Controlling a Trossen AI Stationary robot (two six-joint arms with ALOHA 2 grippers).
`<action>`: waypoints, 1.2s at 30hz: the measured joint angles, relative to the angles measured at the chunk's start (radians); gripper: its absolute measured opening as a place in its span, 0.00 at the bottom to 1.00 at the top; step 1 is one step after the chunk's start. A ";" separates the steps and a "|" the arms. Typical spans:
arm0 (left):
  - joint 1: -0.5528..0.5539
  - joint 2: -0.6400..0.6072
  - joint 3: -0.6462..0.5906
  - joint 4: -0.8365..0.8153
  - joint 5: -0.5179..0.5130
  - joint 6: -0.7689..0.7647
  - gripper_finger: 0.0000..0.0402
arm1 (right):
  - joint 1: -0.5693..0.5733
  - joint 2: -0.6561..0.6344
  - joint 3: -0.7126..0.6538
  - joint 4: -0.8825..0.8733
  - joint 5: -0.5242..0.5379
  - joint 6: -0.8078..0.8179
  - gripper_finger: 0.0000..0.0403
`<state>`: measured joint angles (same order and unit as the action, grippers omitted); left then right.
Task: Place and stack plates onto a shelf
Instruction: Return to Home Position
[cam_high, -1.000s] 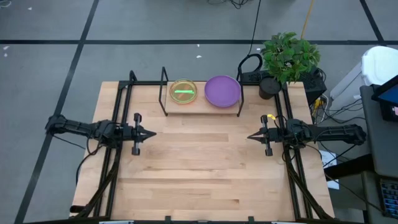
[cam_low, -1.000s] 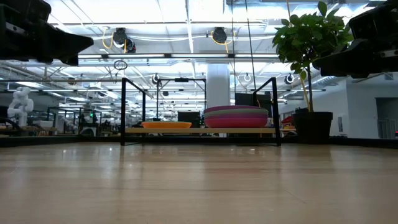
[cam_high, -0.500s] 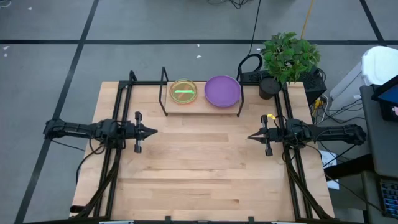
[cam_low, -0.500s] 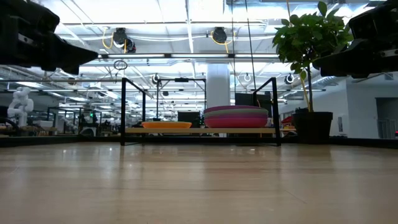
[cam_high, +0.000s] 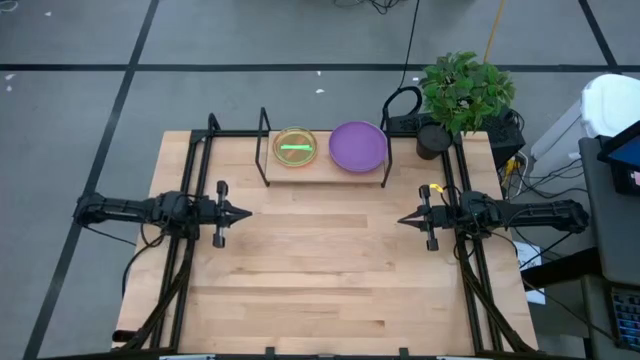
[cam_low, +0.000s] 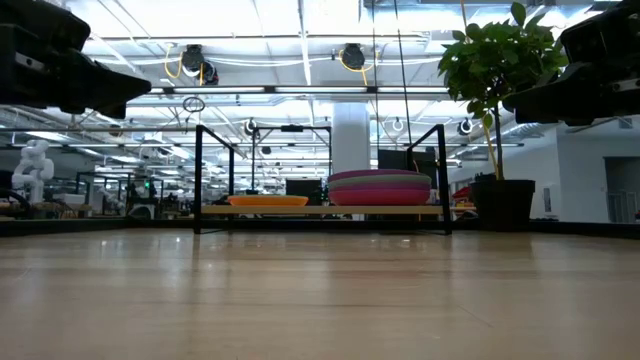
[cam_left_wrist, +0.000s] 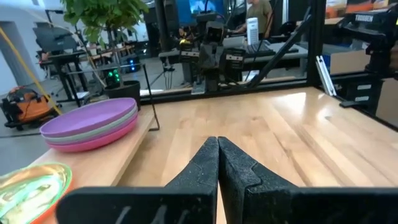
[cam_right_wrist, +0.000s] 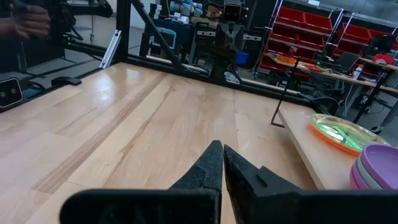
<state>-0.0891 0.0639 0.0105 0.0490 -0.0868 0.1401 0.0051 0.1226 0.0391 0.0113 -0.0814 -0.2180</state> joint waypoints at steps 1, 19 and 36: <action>0.000 -0.015 0.000 -0.012 0.000 -0.003 0.01 | 0.000 0.000 0.000 0.000 0.000 0.000 0.00; 0.019 -0.058 0.002 -0.026 -0.007 -0.024 0.01 | 0.000 0.000 0.000 -0.008 0.002 0.001 0.00; 0.019 -0.058 0.002 -0.029 -0.003 -0.024 0.01 | 0.000 0.000 0.000 -0.008 0.006 0.015 0.00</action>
<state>-0.0696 0.0063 0.0120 0.0196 -0.0893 0.1161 0.0054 0.1226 0.0391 0.0029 -0.0757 -0.2031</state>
